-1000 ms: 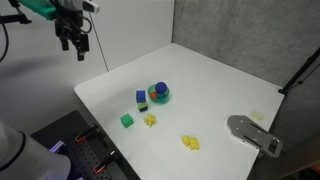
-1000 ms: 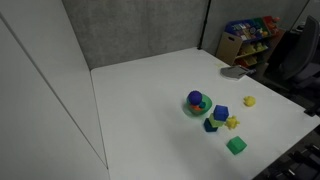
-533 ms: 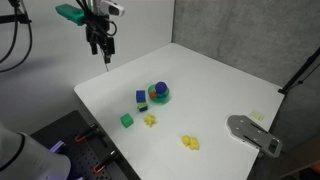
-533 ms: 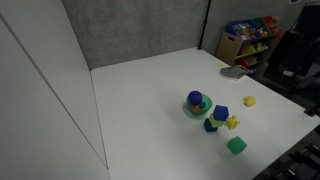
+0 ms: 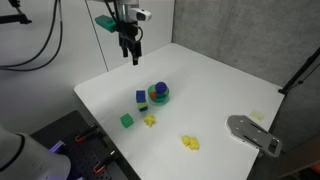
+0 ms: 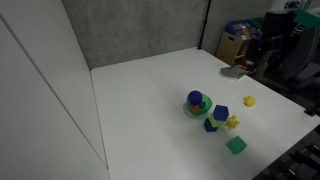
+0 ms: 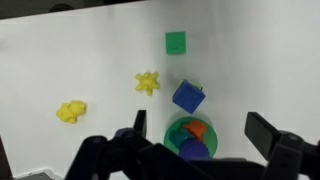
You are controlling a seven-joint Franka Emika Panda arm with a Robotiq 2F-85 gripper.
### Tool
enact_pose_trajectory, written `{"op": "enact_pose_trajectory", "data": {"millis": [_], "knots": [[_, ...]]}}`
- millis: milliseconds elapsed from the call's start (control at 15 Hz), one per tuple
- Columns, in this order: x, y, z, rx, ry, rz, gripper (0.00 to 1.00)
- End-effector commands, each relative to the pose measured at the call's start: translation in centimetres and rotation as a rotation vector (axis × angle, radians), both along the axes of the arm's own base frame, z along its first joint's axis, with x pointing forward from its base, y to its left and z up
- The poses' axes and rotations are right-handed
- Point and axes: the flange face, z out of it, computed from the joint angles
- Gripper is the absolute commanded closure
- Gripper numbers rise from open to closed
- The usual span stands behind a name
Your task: Remove the blue ball from the bowl and put it on the table
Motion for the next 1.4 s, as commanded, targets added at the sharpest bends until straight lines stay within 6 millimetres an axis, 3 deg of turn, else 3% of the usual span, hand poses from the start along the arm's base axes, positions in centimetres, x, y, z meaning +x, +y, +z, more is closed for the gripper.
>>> {"op": "enact_pose_trajectory", "data": {"millis": [0,267,333,400,800,1333], "knots": [[4.7,0.1,-1.2,-0.036,-0.022,-0.068,0.0],[8.0,0.3,-2.7,-0.062,-0.069,-0.101,0.0],[8.0,0.4,-2.3,-0.086,-0.054,-0.114,0.0],[6.9,0.1,-3.2,-0.048,-0.048,-0.087,0.0],[7.7,0.4,-3.0,-0.063,-0.057,-0.099,0.0],[14.5,0.8,-8.2,-0.015,0.007,-0.03,0.0]]}}
